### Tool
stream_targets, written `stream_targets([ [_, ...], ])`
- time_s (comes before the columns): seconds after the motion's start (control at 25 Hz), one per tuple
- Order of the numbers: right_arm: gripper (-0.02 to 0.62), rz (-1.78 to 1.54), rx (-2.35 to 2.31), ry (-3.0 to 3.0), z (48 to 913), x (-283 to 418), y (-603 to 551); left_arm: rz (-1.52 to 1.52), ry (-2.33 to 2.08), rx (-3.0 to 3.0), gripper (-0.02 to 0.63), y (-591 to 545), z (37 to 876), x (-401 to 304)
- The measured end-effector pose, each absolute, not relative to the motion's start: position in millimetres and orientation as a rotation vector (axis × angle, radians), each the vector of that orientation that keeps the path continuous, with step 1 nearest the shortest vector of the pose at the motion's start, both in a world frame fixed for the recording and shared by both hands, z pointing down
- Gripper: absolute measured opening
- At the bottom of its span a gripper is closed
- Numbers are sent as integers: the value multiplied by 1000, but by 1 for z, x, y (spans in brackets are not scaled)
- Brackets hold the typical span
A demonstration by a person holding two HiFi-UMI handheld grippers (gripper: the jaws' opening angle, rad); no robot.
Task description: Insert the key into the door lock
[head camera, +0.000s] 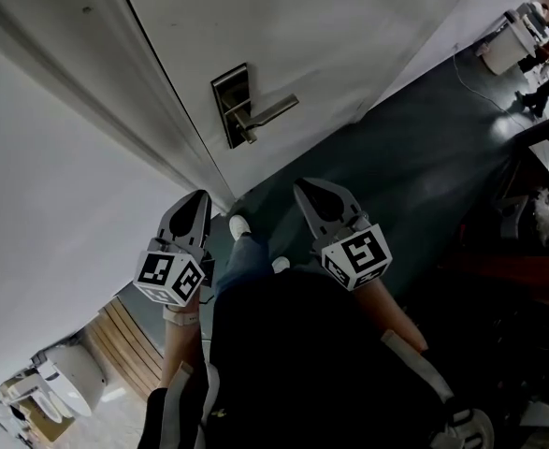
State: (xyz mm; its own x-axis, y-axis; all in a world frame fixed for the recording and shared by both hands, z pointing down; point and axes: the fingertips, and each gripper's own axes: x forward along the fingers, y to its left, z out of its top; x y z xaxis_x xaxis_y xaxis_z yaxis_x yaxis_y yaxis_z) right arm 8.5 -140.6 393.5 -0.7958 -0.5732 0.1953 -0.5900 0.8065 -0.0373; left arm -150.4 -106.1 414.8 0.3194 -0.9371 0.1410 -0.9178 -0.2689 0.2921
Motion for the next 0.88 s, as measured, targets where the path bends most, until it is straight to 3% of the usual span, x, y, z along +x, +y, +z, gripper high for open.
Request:
stream_targets([
  [0.88,17,-51,820,-2848,364,-24,-114,110,-1808,2440,11,-78,364,-148],
])
